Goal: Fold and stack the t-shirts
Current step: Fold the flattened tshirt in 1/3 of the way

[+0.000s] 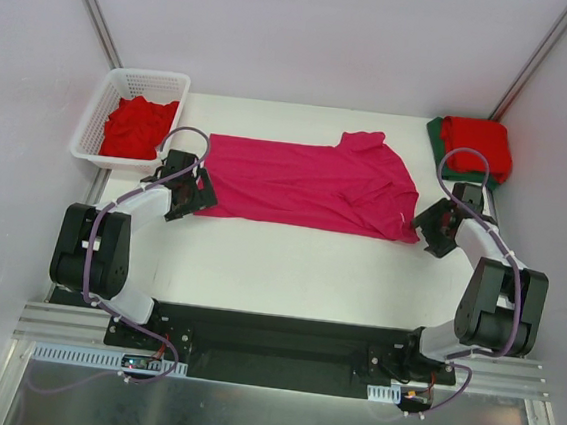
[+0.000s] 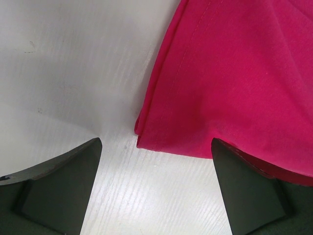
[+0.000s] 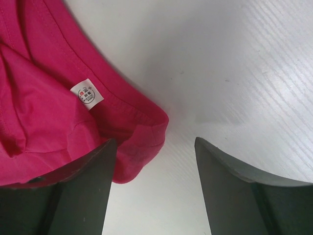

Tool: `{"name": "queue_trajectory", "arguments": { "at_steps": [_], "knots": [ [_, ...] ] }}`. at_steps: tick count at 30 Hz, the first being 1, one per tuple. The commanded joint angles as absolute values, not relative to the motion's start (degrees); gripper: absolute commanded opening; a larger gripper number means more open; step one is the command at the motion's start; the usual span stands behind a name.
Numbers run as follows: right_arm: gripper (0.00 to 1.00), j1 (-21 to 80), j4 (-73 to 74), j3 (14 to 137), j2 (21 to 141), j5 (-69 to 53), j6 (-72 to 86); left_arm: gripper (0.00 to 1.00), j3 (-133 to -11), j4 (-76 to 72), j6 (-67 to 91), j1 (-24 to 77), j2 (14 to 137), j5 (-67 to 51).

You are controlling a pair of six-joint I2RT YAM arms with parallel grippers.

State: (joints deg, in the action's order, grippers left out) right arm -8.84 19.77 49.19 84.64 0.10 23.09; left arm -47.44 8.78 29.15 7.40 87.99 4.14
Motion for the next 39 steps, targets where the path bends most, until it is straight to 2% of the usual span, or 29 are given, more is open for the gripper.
{"name": "queue_trajectory", "arguments": {
  "at_steps": [1, 5, 11, 17, 21, 25, 31, 36, 39],
  "knots": [
    [0.68, -9.2, 18.5, 51.4, 85.1, -1.6, 23.8, 0.95, -48.9, 8.1, 28.3, 6.8, 88.2, 5.1],
    [0.66, -9.1, 18.5, 51.3, 85.3, -1.9, 23.6, 0.95, -49.0, 8.0, 28.3, 6.8, 88.2, 5.1],
    [0.51, -8.8, 18.5, 51.1, 85.1, -2.6, 23.4, 0.95, -48.9, 8.0, 28.3, 6.7, 88.2, 5.0],
    [0.47, -8.5, 18.8, 50.6, 84.9, -3.1, 23.3, 0.94, -48.9, 8.0, 28.4, 6.7, 88.2, 5.0],
    [0.47, -8.3, 18.9, 50.5, 85.0, -3.8, 23.3, 0.94, -48.9, 8.0, 28.3, 6.7, 88.1, 5.1],
    [0.54, -7.9, 19.4, 50.4, 85.0, -4.0, 23.4, 0.94, -48.9, 8.0, 28.2, 6.6, 88.1, 5.1],
    [0.57, -7.2, 19.6, 50.4, 85.5, -4.2, 23.5, 0.94, -49.0, 8.0, 28.2, 6.5, 88.1, 5.0],
    [0.49, -6.5, 19.3, 50.7, 86.4, -4.4, 23.7, 0.94, -49.0, 8.0, 28.1, 6.4, 88.1, 4.9],
    [0.38, -6.0, 19.2, 51.0, 87.0, -4.5, 23.8, 0.94, -49.0, 8.0, 28.1, 6.3, 88.0, 5.0]
  ]
}}
